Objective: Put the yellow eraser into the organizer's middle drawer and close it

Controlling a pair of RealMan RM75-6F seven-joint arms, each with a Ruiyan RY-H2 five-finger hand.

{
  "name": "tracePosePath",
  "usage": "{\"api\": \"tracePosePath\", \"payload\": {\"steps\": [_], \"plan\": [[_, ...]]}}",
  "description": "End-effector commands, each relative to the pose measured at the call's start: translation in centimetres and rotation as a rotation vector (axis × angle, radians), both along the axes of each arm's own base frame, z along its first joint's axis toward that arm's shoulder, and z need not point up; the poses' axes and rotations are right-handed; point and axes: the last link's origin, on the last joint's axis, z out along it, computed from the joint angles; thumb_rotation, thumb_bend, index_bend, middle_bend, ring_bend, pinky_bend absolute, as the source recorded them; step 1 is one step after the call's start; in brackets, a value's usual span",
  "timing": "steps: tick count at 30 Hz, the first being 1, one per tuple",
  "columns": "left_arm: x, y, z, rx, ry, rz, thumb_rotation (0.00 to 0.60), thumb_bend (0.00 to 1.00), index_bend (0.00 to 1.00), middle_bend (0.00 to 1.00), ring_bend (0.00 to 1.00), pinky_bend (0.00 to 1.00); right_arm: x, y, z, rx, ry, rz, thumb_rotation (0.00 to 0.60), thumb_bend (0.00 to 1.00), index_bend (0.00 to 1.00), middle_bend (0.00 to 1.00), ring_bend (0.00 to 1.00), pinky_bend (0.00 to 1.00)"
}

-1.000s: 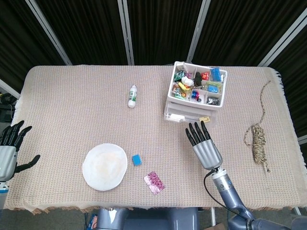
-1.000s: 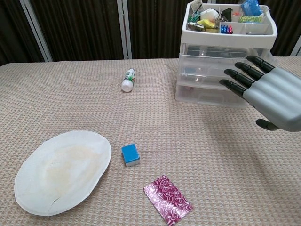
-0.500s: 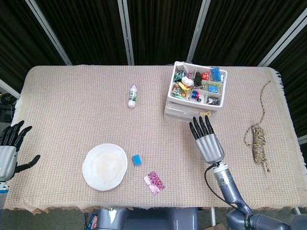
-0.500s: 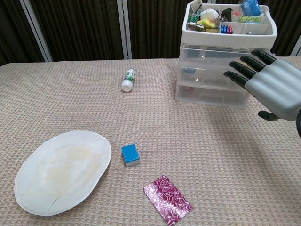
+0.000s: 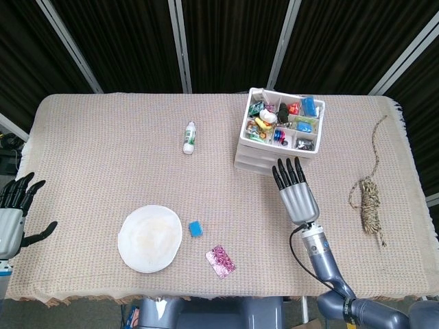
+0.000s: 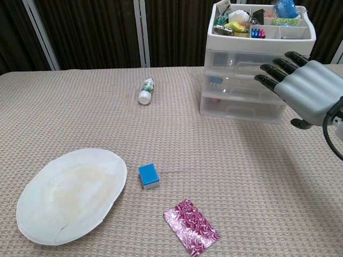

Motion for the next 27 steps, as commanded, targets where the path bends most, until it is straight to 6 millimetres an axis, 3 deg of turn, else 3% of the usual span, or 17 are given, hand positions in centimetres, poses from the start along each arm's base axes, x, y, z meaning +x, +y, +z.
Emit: {"api": "tracePosePath", "payload": {"steps": [1,9,15,27], "plan": [[0.0,0.0,0.0,0.0,0.0,0.0,0.6,0.25,0.12,0.0,0.0,0.0,0.0,-0.3,0.0,-0.005,0.0,-0.011,0.6,0.13,0.07,0.0,0.0,0.0],[0.0,0.0,0.0,-0.001,0.0,0.0,0.6,0.25,0.12,0.0,0.0,0.0,-0.1,-0.3,0.0,-0.008,0.003,-0.016,0.6,0.13,0.08,0.0,0.0,0.0],[0.0,0.0,0.0,-0.001,0.001,0.0,0.6,0.25,0.12,0.0,0.0,0.0,0.1,1.1,0.6,-0.004,-0.036,0.009,0.6,0.13,0.08,0.0,0.0,0.0],[0.0,0.0,0.0,-0.002,0.007,-0.004,0.6,0.25,0.13,0.0,0.0,0.0,0.2,4.2,6.6,0.023,-0.422,-0.028,0.6,0.1,0.07,0.0,0.0,0.0]]}}
